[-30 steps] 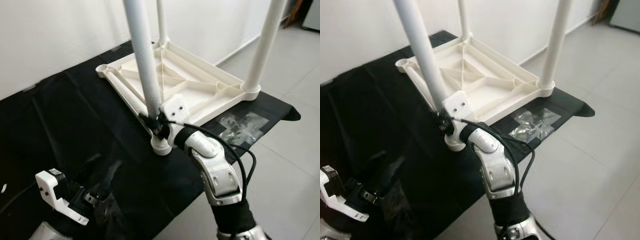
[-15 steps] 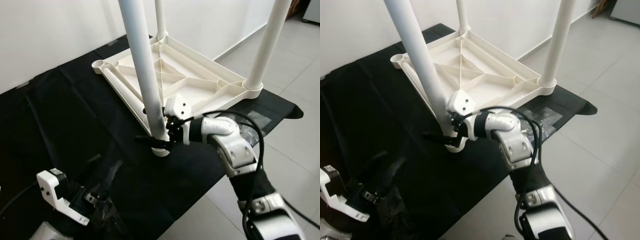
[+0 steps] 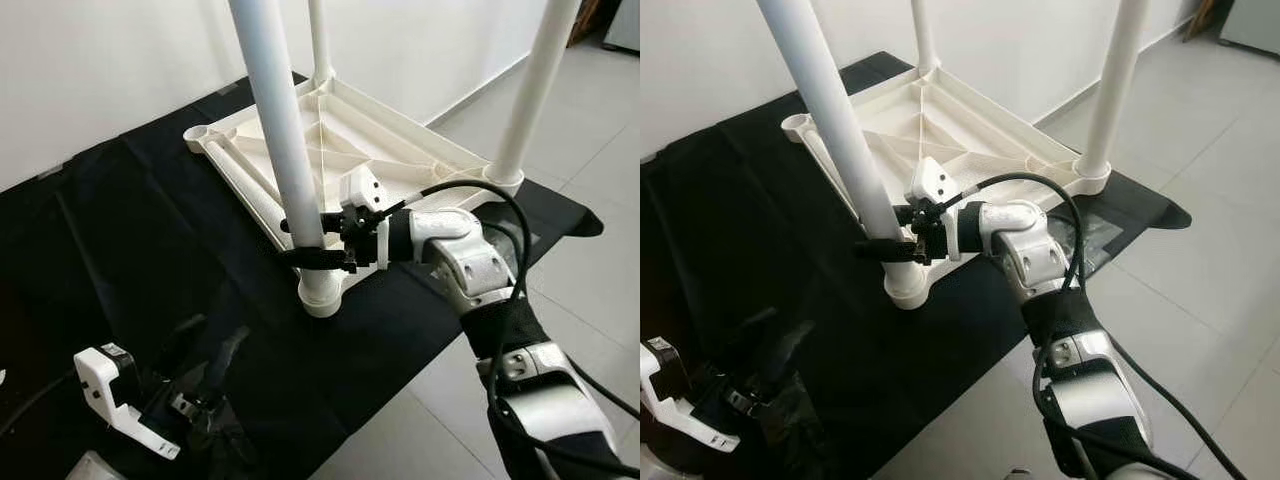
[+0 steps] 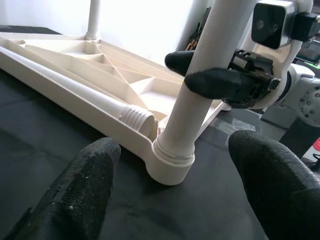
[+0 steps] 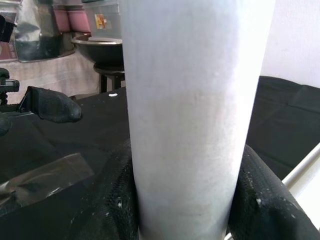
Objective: Building children table
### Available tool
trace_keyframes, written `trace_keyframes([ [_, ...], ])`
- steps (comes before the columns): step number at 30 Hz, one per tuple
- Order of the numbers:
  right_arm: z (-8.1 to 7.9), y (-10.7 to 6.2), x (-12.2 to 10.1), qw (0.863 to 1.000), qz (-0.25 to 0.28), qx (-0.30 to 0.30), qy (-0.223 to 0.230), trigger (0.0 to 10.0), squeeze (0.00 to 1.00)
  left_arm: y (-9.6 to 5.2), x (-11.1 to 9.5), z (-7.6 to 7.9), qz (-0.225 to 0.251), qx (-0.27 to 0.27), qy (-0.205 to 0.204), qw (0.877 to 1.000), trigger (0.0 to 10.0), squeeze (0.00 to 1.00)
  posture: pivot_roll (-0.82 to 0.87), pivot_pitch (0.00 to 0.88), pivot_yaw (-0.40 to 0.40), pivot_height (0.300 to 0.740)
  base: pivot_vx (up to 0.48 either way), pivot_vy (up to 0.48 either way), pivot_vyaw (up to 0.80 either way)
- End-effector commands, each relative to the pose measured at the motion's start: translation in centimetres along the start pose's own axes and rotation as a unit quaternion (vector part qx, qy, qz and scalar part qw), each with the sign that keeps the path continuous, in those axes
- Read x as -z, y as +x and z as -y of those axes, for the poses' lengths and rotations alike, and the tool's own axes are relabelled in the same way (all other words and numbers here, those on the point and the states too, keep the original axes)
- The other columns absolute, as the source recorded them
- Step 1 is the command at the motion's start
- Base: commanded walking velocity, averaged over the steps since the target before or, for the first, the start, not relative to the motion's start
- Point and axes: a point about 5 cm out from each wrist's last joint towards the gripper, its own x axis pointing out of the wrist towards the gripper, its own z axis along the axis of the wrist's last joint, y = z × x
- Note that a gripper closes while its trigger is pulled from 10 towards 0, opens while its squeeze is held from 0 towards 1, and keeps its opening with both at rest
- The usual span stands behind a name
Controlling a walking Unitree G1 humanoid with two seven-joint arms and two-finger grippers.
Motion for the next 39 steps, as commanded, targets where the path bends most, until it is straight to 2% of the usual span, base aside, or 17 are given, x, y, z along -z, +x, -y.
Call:
trace_keyframes([
  [1,-0.2,0.1,0.5,0.999,-0.008,0.031,-0.008,0.0,0.0,-0.4,-0.1,-0.2,-0.009,-0.004,0.003,1.0,10.0,0.0,-0.03,0.197,0.133,0.74,0.0,0.0,0.0],
  [5,-0.8,-0.6,1.8,0.99,-0.022,0.139,0.026,0.0,0.0,-0.3,-0.1,-0.3,-0.008,-0.004,0.003,1.0,10.0,0.0,-0.04,0.201,0.121,0.74,0.0,0.0,0.0],
  [7,-1.1,-1.1,3.0,0.943,-0.04,0.329,0.044,0.0,0.0,-0.4,-0.2,-0.4,-0.008,-0.005,0.005,1.0,10.0,0.0,-0.04,0.2,0.125,0.74,0.0,0.0,0.0],
  [8,-1.1,-1.1,3.0,0.943,-0.04,0.329,0.044,0.0,0.0,-0.4,-0.2,-0.4,-0.008,-0.005,0.005,1.0,10.0,0.0,-0.04,0.2,0.125,0.74,0.0,0.0,0.0],
  [9,-2.8,-1.8,4.3,0.902,-0.073,0.418,0.078,0.0,0.0,-0.3,-0.2,-0.6,-0.007,-0.006,0.006,1.0,10.0,0.0,-0.05,0.209,0.128,0.74,0.0,0.0,0.0],
  [11,-4.9,-1.6,4.9,0.886,-0.096,0.447,0.076,0.0,0.0,-0.3,-0.3,-0.8,-0.007,-0.007,0.006,1.0,10.0,0.0,-0.06,0.207,0.137,0.74,0.0,0.0,0.0],
  [13,-7.1,-0.7,5.1,0.889,-0.108,0.439,0.079,0.0,0.0,-0.2,-0.3,-1.1,-0.008,-0.007,0.007,1.0,10.0,0.0,-0.07,0.195,0.144,0.74,0.0,0.0,0.0],
  [19,-6.3,1.1,4.2,0.916,-0.086,0.386,0.059,0.0,0.0,0.0,-0.2,-1.3,-0.011,-0.008,0.013,1.0,10.0,0.0,-0.05,0.181,0.141,0.74,0.0,0.0,0.0],
  [20,-5.9,1.1,3.9,0.919,-0.083,0.382,0.058,10.0,0.0,-0.1,-0.2,-1.4,-0.01,-0.011,0.014,1.0,10.0,0.0,-0.05,0.181,0.141,0.74,0.0,0.0,0.0],
  [23,-5.8,1.3,3.5,0.923,-0.077,0.372,0.057,10.0,0.0,-0.1,-0.2,-1.4,-0.009,-0.013,0.015,1.0,10.0,0.0,-0.05,0.181,0.141,0.74,0.0,0.0,0.0],
  [24,-5.3,1.5,3.0,0.931,-0.067,0.354,0.053,10.0,0.29,-0.1,-0.2,-1.4,-0.009,-0.013,0.015,1.0,10.0,0.0,-0.05,0.183,0.143,0.74,0.0,0.0,0.0],
  [25,-5.0,1.8,2.4,0.943,-0.053,0.324,0.051,10.0,1.0,-0.1,-0.2,-1.3,-0.009,-0.013,0.015,1.0,10.0,0.0,-0.05,0.182,0.143,0.74,0.0,0.0,0.0],
  [30,-4.4,2.1,0.7,0.97,-0.012,0.241,0.041,10.0,1.0,-0.1,-0.2,-1.2,-0.009,-0.011,0.014,1.0,10.0,0.0,-0.05,0.183,0.14,0.74,0.0,0.0,0.0],
  [32,-4.1,1.7,-0.1,0.992,-0.003,0.13,-0.002,10.0,1.0,-0.1,-0.2,-1.0,-0.009,-0.009,0.012,1.0,10.0,0.0,-0.04,0.185,0.136,0.74,0.0,0.0,0.0],
  [35,-3.8,1.4,-0.1,0.996,-0.014,0.082,-0.019,10.0,0.89,-0.1,-0.2,-0.9,-0.008,-0.008,0.012,1.0,10.0,0.0,-0.03,0.186,0.132,0.74,0.0,0.0,0.0],
  [36,-3.4,1.1,-0.1,0.998,-0.022,0.043,-0.031,10.0,0.17,-0.1,-0.2,-0.9,-0.008,-0.008,0.012,1.0,10.0,0.0,-0.03,0.186,0.131,0.74,0.0,0.0,0.0],
  [39,-2.4,0.7,-0.2,0.999,-0.028,-0.004,-0.035,10.0,0.0,-0.1,-0.2,-0.7,-0.007,-0.009,0.012,1.0,10.0,0.0,-0.01,0.189,0.125,0.74,0.0,0.0,0.0],
])
